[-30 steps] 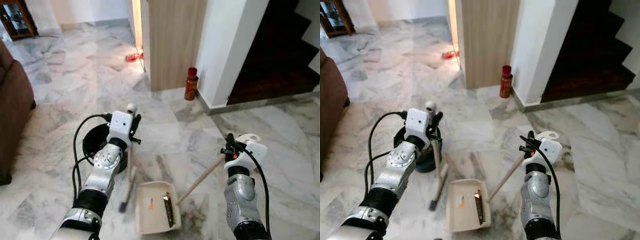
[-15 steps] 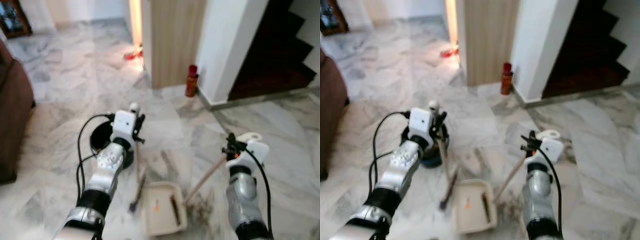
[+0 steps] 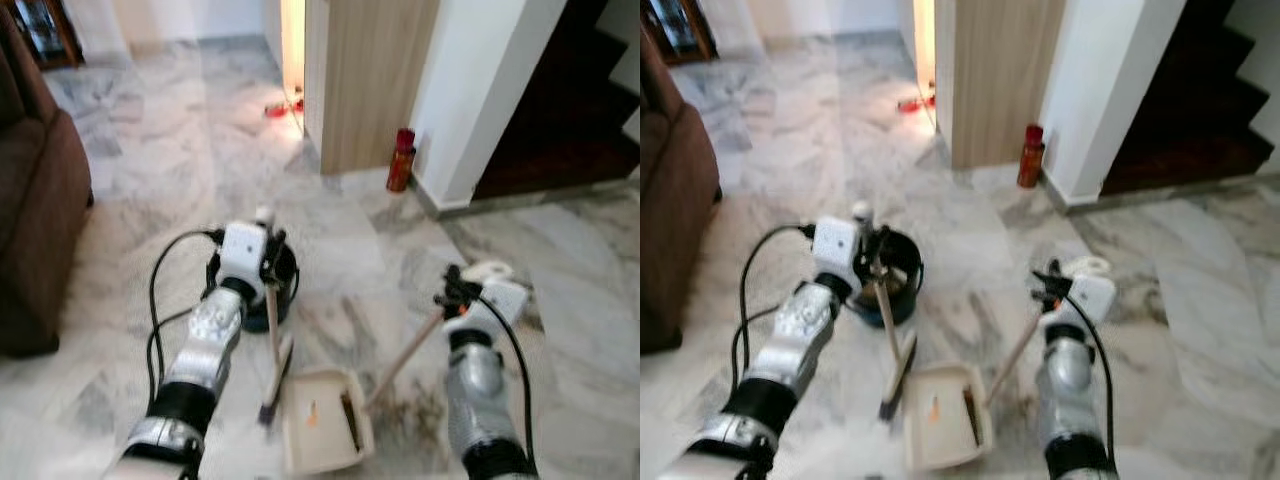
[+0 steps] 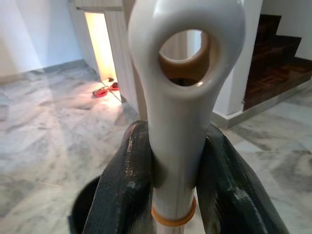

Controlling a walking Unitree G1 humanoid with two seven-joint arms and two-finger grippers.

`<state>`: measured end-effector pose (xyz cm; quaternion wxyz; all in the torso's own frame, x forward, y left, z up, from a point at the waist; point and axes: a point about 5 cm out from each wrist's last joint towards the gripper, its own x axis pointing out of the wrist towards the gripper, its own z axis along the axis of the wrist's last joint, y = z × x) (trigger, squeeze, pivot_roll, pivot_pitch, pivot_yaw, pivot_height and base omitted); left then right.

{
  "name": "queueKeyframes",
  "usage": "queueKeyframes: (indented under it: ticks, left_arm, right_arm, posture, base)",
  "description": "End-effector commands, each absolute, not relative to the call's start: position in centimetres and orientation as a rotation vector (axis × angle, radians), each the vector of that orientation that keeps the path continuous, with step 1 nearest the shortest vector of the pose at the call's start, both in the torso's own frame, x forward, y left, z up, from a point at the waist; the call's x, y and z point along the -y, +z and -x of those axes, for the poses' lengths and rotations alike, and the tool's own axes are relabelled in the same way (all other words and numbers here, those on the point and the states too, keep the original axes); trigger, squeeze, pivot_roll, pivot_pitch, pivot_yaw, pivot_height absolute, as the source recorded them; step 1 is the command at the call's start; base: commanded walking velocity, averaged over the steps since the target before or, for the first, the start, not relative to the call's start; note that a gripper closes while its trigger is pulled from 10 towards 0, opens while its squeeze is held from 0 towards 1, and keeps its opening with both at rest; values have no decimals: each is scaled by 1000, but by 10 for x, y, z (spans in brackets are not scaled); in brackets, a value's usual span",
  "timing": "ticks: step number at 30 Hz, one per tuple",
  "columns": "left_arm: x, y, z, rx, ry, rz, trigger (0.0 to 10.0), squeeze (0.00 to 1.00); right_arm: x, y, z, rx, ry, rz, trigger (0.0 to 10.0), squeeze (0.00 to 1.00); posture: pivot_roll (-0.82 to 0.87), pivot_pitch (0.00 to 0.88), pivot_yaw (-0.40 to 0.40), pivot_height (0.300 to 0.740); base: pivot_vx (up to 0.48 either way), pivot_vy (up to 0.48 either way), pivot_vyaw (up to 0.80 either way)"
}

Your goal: Sweep floor

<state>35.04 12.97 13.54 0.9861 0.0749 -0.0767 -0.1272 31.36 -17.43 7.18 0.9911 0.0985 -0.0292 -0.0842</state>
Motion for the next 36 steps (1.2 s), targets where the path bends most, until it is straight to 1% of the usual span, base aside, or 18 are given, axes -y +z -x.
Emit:
queueKeyframes:
  ticks: [1,36]
  left_arm:
    - [-125,148,-352,206,-264,-158,10000,0]
    - [-126,148,-352,204,-260,-155,10000,0]
  right_arm:
    - [180,77,-315,86,-191,-217,10000,0]
    - [178,82,-318,100,-179,-219,10000,0]
  posture:
    - [116,54,-22,740]
    - [118,40,-22,740]
  base:
    - [0,259,0]
    - [0,253,0]
